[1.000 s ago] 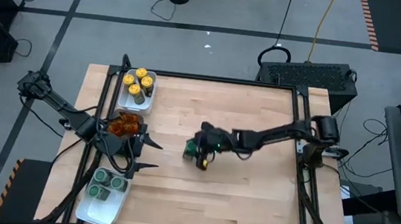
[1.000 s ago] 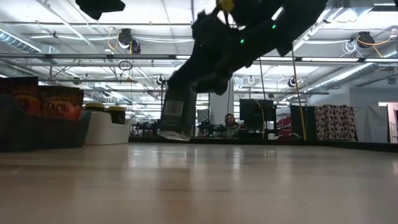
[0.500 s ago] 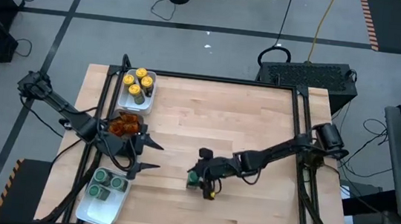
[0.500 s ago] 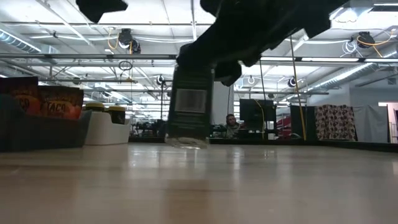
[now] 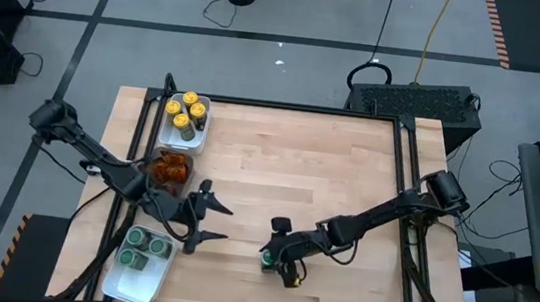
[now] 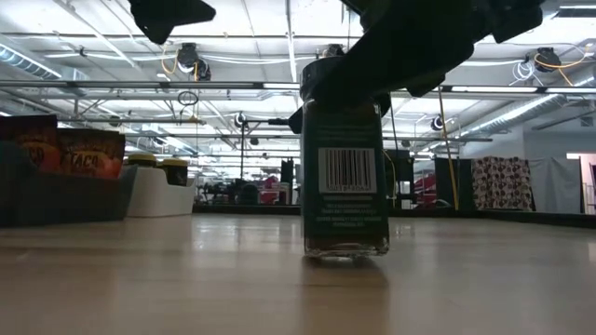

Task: Sort spices by type
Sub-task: Put the green seasoning bottle into the bottom white bin

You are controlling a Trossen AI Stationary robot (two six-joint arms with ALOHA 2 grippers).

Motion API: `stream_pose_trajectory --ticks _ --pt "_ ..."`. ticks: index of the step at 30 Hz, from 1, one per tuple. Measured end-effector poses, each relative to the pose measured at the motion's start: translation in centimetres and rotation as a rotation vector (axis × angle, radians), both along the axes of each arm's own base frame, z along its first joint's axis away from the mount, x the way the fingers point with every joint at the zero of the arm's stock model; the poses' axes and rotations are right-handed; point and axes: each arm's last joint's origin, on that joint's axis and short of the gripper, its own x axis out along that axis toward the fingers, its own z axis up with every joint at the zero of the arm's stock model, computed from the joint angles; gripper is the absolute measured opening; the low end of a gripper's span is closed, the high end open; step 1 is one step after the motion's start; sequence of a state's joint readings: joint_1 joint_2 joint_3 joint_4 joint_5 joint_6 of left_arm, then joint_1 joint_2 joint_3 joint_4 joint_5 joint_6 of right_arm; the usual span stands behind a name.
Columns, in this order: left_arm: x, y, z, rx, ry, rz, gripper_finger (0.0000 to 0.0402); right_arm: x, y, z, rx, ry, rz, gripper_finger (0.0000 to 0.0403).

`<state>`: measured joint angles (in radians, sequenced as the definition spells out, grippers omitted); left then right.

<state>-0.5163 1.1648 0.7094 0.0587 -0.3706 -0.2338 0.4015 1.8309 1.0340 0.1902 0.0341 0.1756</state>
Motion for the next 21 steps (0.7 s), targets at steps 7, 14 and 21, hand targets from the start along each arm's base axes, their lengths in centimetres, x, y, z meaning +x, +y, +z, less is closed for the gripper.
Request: stream_pose_trajectory --ticks 7,14,21 --pt "1.3 -0.8 -0.6 -0.055 -0.033 -0.022 0.0295 0.0 0.0 0.0 -0.08 -0.029 0.064 0.0194" --pt "2.2 -1.5 -0.2 -0.076 -0.042 -0.07 0.0295 0.1 -0.2 0.0 -0.103 -0.038 0.078 0.0221" --pt "2.3 -1.6 -0.1 -0.072 -0.039 -0.076 0.0295 0.2 -0.2 0.3 -0.092 -0.061 0.076 0.0275"
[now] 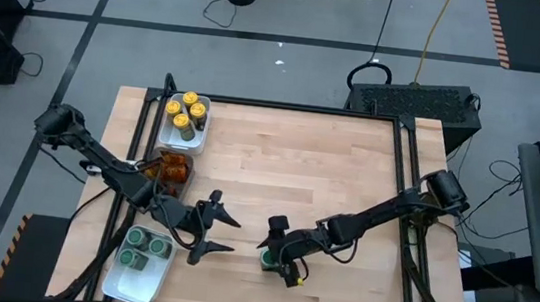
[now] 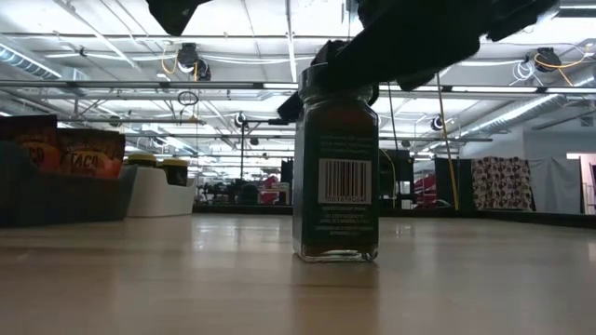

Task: Sort spices by type
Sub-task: Put the green seasoning bottle into the bottom white bin

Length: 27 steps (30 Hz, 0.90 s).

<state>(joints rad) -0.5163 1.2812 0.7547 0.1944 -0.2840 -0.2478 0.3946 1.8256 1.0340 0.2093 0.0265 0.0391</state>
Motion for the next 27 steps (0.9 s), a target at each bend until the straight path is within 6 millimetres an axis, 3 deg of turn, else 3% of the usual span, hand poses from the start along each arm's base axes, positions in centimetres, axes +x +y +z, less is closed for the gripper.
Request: stream_pose_trajectory --ticks 11,21,27 --pt "1.3 -0.7 -1.1 -0.019 -0.021 0.001 0.0295 -2.4 -1.1 5.2 0.009 -0.018 -0.002 0.0297" --pt "8.3 -3.2 -3.9 0.063 0.054 0.04 0.0295 -5.9 -2.8 8.3 -0.041 0.069 -0.168 0.0297" --pt "10.2 -4.9 -4.1 0.159 0.127 0.084 0.0295 -7.2 -2.6 8.5 -0.044 0.138 -0.199 0.0297"
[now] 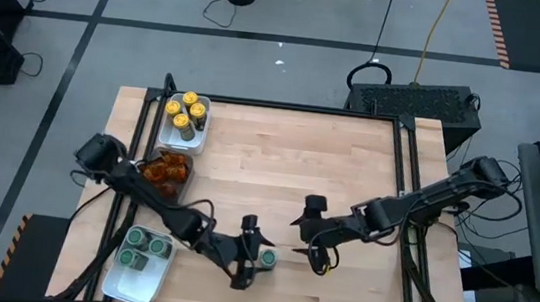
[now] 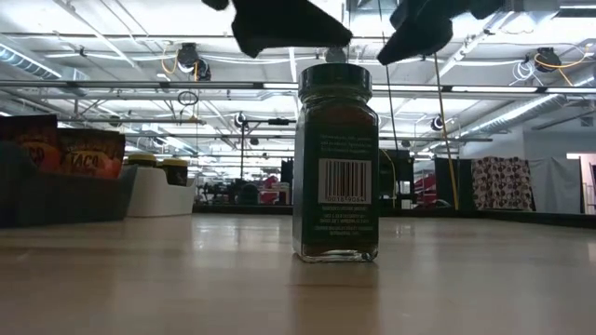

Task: Sort spices by type
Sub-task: Put the green seasoning bottle into the bottom white bin

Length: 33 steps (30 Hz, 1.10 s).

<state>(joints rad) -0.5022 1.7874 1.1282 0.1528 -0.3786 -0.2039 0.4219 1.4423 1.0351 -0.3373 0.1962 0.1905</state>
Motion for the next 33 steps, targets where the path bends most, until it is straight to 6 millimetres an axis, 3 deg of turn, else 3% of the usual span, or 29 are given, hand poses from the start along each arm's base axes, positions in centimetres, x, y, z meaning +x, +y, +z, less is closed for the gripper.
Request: stream_pose_trajectory --ticks 11,33 --pt "1.5 -0.9 -3.1 0.007 0.047 0.063 0.0295 -0.5 0.4 -0.2 -0.052 0.016 -0.032 0.0297" --pt "1.5 -0.7 -4.2 0.015 0.072 0.099 0.0295 -0.4 0.3 -0.2 -0.072 0.002 -0.043 0.0297"
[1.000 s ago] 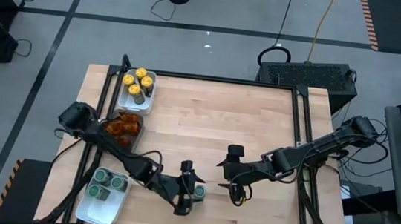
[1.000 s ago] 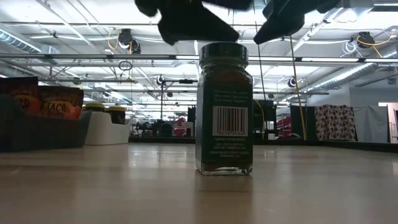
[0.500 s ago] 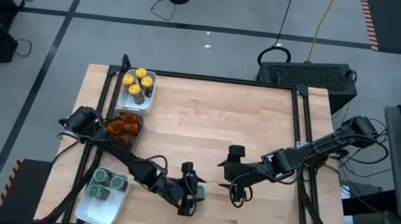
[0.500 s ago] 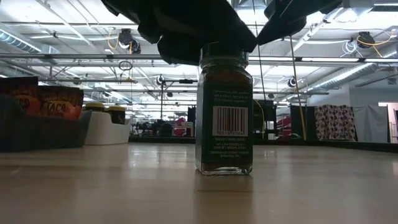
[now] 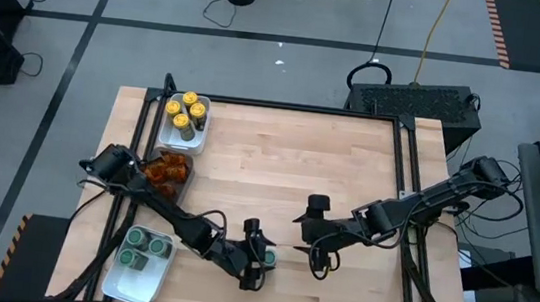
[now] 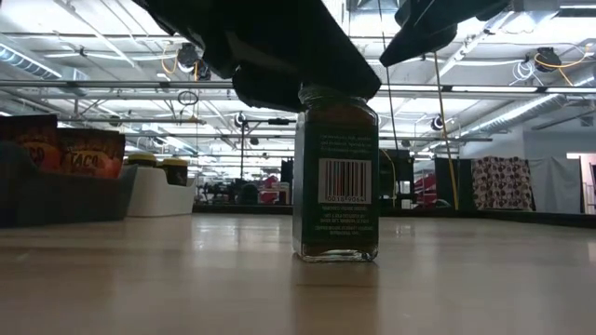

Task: Sort spices by type
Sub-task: Put the green seasoning bottle into the bottom white bin

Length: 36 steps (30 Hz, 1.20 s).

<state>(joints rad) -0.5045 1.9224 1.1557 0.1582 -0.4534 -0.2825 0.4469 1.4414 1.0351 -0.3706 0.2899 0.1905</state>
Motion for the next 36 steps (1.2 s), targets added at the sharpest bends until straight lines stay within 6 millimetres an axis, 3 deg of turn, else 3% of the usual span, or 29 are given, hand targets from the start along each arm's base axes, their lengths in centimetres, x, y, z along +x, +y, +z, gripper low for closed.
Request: stream_pose_trajectory --ticks 12,26,36 --pt "0.7 -0.2 -1.7 -0.026 0.006 -0.018 0.0295 0.0 0.0 0.0 -0.004 0.0 0.001 0.0297" --pt "0.4 -0.1 -1.6 -0.008 0.027 -0.022 0.0295 0.0 0.0 0.0 -0.004 0.001 0.001 0.0297" --pt "0.0 0.1 -0.3 -0.004 0.033 -0.023 0.0295 0.0 0.0 0.0 -0.007 0.001 0.003 0.0297"
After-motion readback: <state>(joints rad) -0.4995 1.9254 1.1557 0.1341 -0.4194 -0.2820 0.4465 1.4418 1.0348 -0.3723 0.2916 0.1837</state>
